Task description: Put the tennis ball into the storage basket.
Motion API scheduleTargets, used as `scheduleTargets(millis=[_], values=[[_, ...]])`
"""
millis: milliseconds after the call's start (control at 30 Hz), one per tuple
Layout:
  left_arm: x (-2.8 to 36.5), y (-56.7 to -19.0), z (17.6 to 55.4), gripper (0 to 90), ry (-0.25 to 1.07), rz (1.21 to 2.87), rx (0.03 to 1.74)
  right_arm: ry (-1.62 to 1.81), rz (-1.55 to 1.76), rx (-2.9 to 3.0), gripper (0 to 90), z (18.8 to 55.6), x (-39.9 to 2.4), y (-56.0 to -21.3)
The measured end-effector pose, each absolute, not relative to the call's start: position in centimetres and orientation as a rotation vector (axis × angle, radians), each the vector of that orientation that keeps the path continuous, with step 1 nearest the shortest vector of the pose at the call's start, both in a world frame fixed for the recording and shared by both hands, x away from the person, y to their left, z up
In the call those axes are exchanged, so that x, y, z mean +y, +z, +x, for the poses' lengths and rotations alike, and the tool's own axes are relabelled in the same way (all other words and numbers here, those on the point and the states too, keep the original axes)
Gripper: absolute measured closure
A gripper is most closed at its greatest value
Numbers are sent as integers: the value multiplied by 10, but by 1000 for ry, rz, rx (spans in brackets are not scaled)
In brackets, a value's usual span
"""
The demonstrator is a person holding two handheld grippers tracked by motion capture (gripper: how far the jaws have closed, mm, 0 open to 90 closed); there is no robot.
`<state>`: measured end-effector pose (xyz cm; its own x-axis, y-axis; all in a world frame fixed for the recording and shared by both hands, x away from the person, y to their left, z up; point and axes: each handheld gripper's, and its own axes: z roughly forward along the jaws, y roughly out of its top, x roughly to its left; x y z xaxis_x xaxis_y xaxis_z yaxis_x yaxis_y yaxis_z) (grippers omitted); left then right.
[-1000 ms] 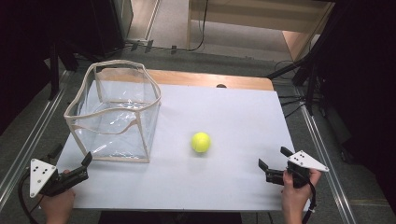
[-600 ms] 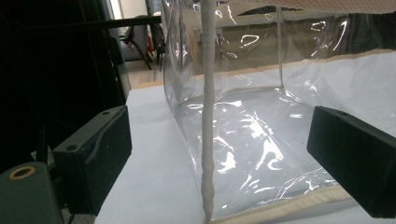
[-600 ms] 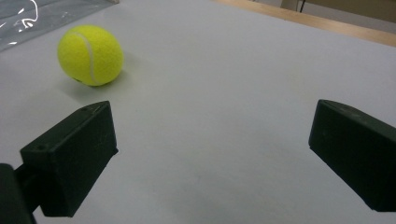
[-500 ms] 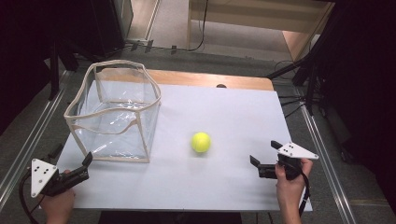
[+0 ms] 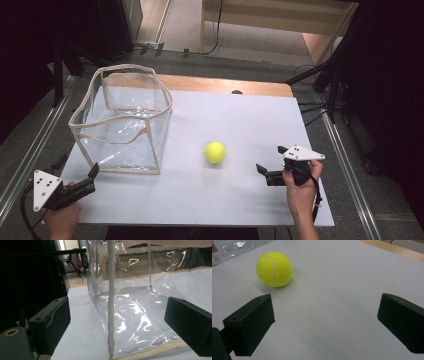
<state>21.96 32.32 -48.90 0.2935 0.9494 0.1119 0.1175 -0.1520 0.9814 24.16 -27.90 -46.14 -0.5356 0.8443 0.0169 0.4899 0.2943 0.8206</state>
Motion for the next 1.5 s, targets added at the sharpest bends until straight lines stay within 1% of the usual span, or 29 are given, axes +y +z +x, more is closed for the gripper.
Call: scheduleTargets(millis=[900,1500], values=[[323,-489,220,69,1013,1526,1023,1045,1075,2342,0,281,-236,-450],[323,-489,220,69,1014,1525,1022,1003,1026,2454,0,300,-210,-444]])
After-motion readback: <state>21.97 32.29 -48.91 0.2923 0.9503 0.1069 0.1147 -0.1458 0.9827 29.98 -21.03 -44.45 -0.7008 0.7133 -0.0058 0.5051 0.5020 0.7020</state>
